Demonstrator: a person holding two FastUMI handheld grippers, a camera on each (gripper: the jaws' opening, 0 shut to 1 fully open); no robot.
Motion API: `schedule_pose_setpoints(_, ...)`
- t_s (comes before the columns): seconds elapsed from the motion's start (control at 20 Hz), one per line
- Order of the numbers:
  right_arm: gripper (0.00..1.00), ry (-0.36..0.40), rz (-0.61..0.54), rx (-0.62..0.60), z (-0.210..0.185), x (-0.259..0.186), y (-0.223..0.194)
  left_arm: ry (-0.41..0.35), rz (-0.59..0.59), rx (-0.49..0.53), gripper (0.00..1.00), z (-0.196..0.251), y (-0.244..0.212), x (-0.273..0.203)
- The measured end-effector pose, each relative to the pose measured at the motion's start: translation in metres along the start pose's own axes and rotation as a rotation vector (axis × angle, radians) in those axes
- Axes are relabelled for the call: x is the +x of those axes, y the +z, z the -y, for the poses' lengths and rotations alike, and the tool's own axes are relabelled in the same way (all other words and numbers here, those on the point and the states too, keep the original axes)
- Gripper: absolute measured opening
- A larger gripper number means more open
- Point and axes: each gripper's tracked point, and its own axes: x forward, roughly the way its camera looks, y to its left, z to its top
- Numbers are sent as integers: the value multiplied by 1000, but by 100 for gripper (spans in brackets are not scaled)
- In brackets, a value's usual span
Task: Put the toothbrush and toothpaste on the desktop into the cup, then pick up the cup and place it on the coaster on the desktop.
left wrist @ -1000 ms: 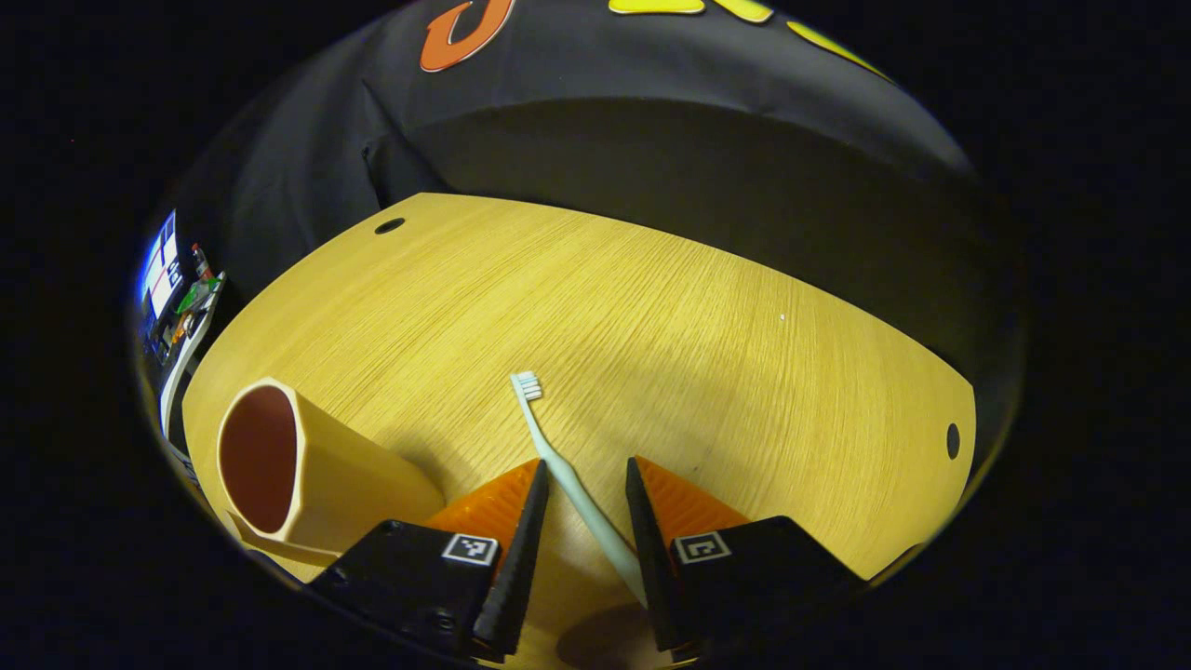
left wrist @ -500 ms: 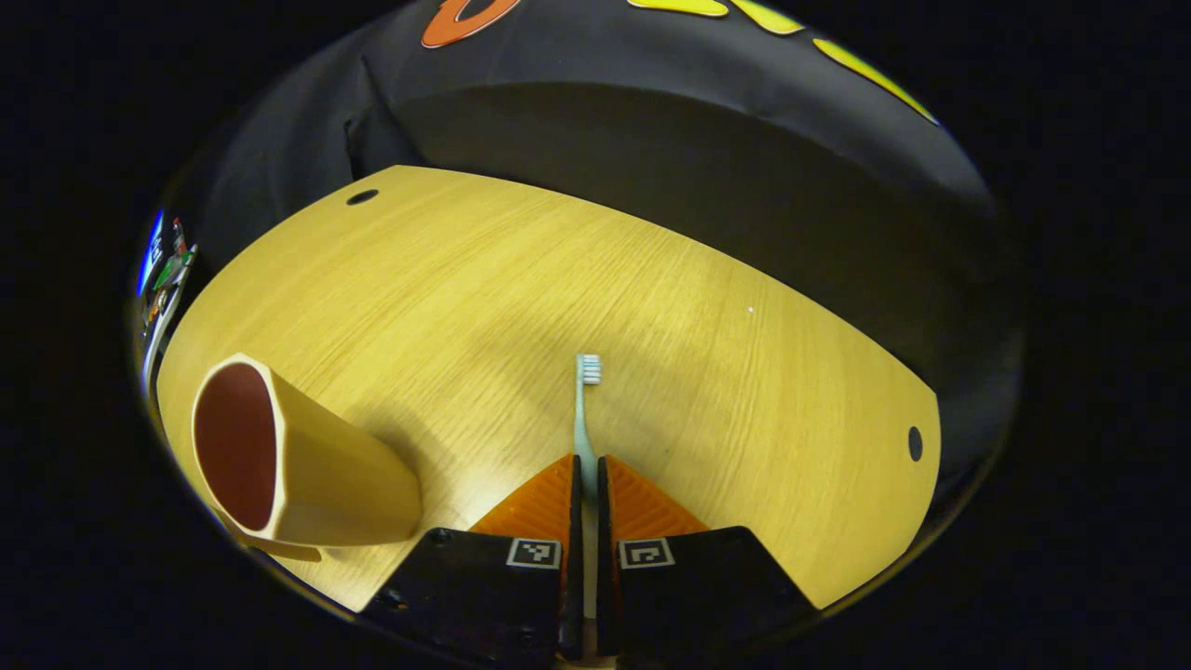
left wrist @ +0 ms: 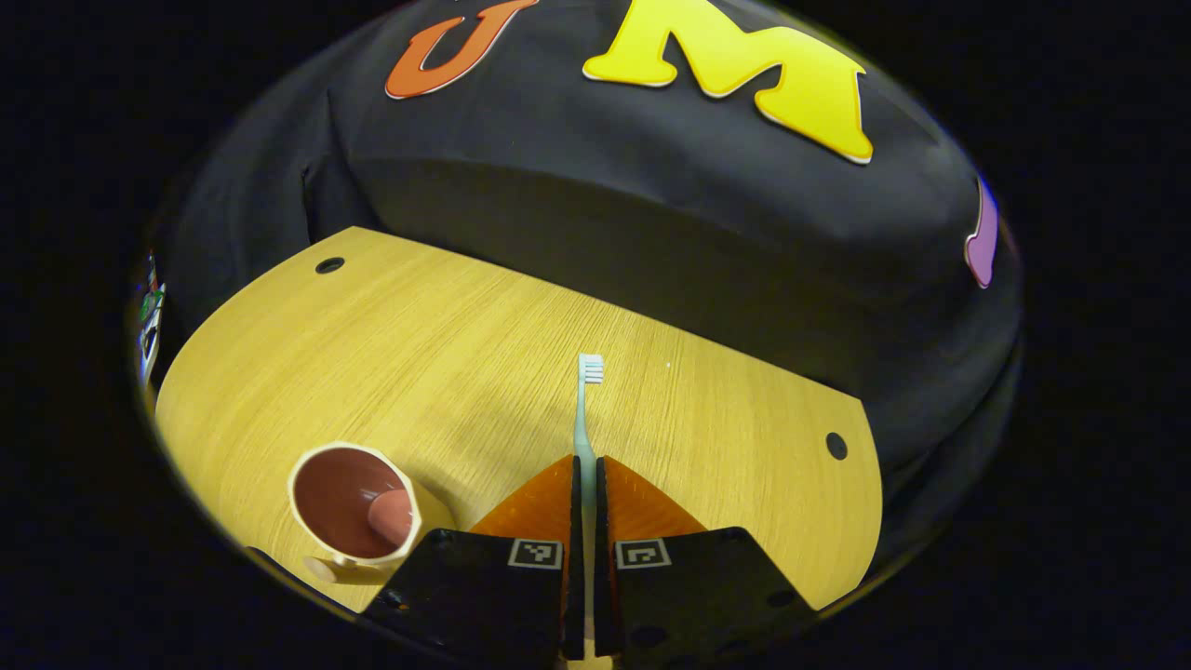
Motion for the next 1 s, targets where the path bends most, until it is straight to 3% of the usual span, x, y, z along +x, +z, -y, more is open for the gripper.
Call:
schedule_pose_setpoints(0.25,34,18,26,-6,-37,-11,-4,-9,147,84,7,-26,75,-46)
schedule_pose_setpoints(0.4,32,7,35,-2,-53,-15,-10,-58,210,142,7,-31,110,-67)
schedule_pose_setpoints(0.5,34,-2,31,9,-63,-17,-17,-140,254,167,7,-39,84,-93)
schedule_pose_setpoints(0.6,34,-14,36,12,-73,-19,-21,-235,280,176,7,-30,117,-99)
schedule_pose_setpoints(0.7,34,-4,51,38,-86,-23,-24,-319,286,195,7,-27,116,-107)
schedule_pose_setpoints(0.85,31,-7,76,52,-99,-29,-29,-361,263,251,7,-38,110,-95)
schedule_pose_setpoints(1.0,34,-19,55,62,-107,-26,-43,-389,220,231,7,-47,100,-69)
